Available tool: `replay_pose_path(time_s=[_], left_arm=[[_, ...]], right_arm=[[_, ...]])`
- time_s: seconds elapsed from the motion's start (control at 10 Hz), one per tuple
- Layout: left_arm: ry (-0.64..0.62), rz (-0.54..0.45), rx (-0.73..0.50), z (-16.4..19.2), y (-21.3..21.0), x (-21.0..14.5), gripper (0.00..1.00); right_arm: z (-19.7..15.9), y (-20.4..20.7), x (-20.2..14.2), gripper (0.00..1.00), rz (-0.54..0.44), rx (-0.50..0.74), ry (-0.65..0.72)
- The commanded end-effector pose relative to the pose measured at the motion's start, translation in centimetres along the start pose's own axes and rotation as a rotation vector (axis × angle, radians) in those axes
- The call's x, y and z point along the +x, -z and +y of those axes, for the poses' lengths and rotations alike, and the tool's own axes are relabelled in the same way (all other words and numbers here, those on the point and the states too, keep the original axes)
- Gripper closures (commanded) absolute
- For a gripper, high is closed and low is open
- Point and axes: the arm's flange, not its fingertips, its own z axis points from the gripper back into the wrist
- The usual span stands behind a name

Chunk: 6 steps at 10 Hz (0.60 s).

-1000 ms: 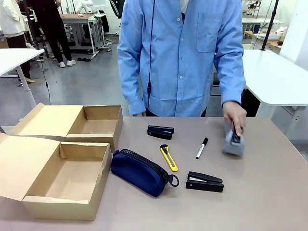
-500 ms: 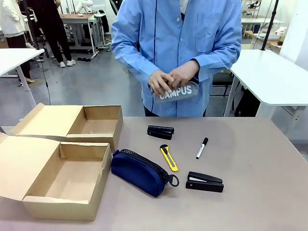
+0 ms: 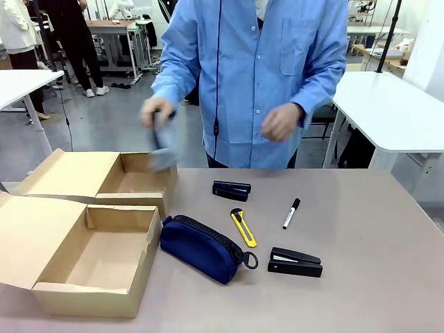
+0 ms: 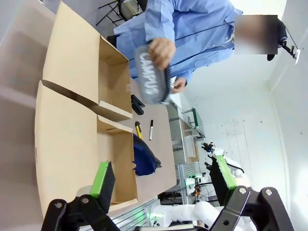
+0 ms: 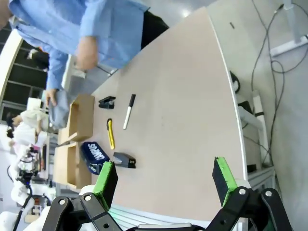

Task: Place items inside the box.
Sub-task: Pick up a Pencil pouch or Stapler and place it inside the Mailer Box closest to the robot.

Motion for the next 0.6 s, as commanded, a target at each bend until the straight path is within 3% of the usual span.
replay_pose_path(time_s=[0.0,0.3,0.5], left_arm=[[0.023,-0.012,-0.021,-0.1,0.0,0.2,0.00],[0.023,-0.012,-0.021,-0.1,0.0,0.2,0.00],[0.023,-0.012,-0.021,-0.1,0.0,0.2,0.00]], right_arm=[[4.2,3.4,-1.4,0.00,0.013,-0.026,-0.082],[15.5,12.2,-2.1,0.00,0.179,0.013,-0.317],[23.9,20.0,-5.2,0.00,0.360,0.081,-0.511]])
